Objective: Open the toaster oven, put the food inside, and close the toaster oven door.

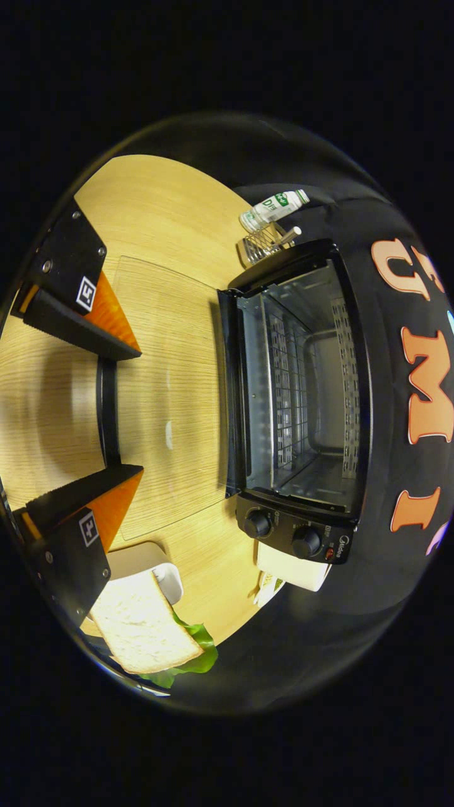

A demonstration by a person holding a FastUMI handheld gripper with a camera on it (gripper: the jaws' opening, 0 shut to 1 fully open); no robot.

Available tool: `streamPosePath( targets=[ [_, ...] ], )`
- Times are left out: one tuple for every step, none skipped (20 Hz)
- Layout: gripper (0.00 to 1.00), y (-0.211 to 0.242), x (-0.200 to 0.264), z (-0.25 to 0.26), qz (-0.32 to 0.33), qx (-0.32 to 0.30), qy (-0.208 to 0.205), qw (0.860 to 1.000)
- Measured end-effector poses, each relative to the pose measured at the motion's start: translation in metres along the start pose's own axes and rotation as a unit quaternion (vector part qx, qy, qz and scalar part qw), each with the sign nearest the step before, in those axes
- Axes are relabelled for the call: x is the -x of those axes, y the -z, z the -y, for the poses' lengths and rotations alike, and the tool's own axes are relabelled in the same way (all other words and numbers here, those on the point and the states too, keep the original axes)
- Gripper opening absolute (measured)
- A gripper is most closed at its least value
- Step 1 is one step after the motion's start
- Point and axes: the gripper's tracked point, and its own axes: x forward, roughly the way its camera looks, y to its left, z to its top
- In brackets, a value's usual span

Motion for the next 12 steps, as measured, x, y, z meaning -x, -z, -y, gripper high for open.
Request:
streamPosePath(
  targets=[
    [0.99,-0.006,0.006,-0.003,0.003,-0.02,-0.017,1.0],
    [0.99,-0.013,0.015,-0.004,0.005,-0.037,-0.028,0.999],
    [0.99,-0.021,0.025,-0.001,0.005,-0.043,-0.032,0.999],
    [0.99,-0.03,0.034,0.009,0.011,-0.038,-0.029,0.999],
    [0.98,-0.04,0.045,0.02,0.018,-0.032,-0.028,0.999],
    [0.98,-0.051,0.057,0.032,0.026,-0.026,-0.027,0.999],
    [0.98,-0.063,0.068,0.044,0.033,-0.025,-0.024,0.999],
    [0.98,-0.074,0.079,0.056,0.039,-0.028,-0.025,0.999],
    [0.98,-0.082,0.09,0.069,0.041,-0.029,-0.025,0.998],
    [0.98,-0.085,0.097,0.083,0.04,-0.029,-0.022,0.999],
    [0.98,-0.089,0.104,0.099,0.037,-0.025,-0.016,0.999],
    [0.98,-0.09,0.109,0.116,0.032,-0.021,-0.011,0.999]
  ],
)
